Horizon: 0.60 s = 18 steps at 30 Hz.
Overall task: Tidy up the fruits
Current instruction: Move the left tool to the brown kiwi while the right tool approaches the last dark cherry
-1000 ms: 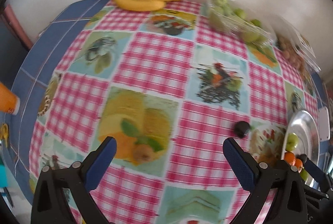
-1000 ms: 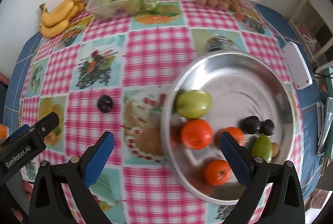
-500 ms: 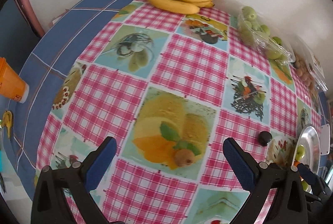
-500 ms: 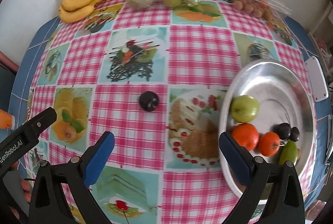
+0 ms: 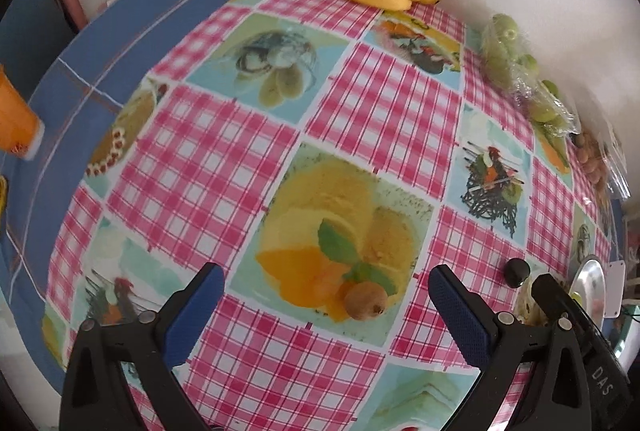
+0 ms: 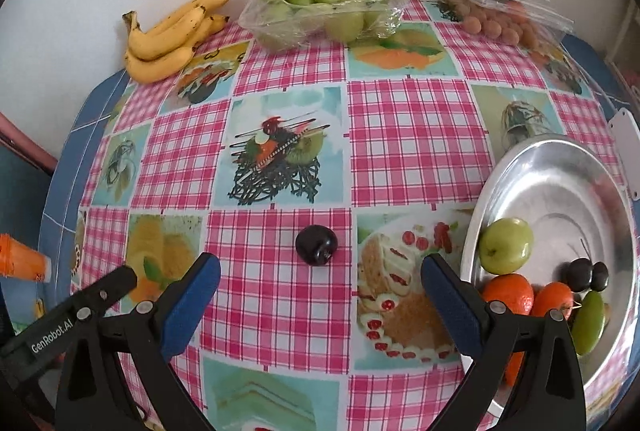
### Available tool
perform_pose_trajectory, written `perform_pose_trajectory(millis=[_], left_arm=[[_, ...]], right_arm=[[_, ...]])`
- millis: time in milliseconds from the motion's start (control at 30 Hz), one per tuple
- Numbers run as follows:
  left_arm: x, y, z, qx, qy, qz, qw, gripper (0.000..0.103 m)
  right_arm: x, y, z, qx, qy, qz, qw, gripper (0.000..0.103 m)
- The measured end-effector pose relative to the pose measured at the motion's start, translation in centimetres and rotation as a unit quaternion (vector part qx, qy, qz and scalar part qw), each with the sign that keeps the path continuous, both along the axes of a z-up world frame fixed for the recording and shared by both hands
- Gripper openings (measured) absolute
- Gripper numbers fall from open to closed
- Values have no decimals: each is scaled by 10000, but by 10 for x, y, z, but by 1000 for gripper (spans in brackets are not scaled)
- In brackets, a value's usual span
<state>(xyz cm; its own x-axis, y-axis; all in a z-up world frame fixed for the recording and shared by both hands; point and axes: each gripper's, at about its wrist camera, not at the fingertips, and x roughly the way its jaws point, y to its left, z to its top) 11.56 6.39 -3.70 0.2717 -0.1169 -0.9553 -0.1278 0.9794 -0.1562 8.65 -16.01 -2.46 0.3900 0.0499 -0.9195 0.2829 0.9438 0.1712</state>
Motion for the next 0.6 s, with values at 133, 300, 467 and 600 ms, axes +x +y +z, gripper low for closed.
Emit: perform_pose_trajectory(millis=[133, 300, 467, 600], left_arm=[[-1, -2, -5, -161, 53, 9, 9999, 92], [-3, -8, -11, -394, 183, -125, 9990, 77], [-3, -13, -15, -447, 271, -236, 9984, 66], [-1, -16, -19, -451, 330, -283, 9980, 56]], right_arm=[[3, -1, -10, 48, 55, -13, 10000, 90], [7, 0, -20, 90, 81, -5, 9999, 75], [10, -1, -27, 112, 119, -39, 9999, 60], [13, -1, -29, 132, 95, -45, 9999, 43]])
